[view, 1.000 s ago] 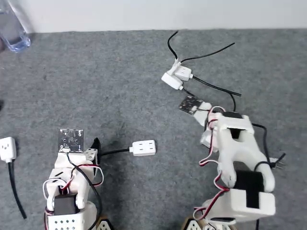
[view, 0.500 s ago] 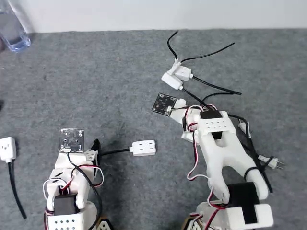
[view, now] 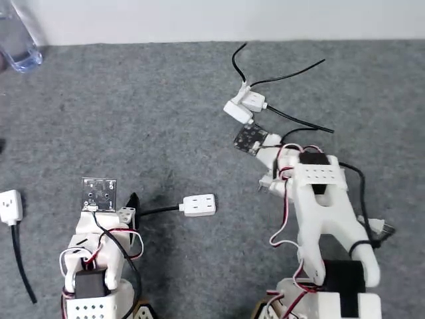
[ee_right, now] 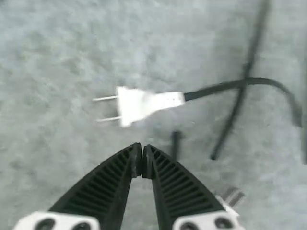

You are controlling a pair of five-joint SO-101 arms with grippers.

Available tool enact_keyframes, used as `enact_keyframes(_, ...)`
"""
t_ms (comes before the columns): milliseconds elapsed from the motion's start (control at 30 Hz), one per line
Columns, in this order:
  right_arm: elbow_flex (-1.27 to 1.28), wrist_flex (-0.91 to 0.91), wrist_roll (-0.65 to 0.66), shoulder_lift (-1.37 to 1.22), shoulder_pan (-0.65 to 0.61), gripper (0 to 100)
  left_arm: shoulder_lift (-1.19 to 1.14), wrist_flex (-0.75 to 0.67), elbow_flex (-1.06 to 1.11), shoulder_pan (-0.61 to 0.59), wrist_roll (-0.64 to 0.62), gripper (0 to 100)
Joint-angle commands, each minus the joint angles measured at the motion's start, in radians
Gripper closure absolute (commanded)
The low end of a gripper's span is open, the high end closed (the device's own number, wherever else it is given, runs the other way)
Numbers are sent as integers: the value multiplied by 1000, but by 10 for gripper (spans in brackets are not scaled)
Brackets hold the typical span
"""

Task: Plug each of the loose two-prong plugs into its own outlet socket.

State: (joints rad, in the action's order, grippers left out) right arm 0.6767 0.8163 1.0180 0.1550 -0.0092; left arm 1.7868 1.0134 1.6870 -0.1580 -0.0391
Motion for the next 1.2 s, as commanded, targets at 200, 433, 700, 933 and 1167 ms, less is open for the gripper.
enact_keyframes(200, -66, -159, 86, -220, 15, 989, 5, 2, -2, 3, 8, 831)
enact_keyframes(433, -115, -142, 74, -289, 8, 989, 5, -2, -2, 6, 8, 831)
enact_keyframes(700, -120, -50, 74, -288, -87, 989, 5, -3, -2, 6, 8, 831)
enact_keyframes(933, -118, 84, 17, -196, -180, 989, 6, -5, -2, 6, 8, 831)
enact_keyframes(1167, -114, 229, -37, -157, -294, 989, 6, -3, -2, 6, 8, 831)
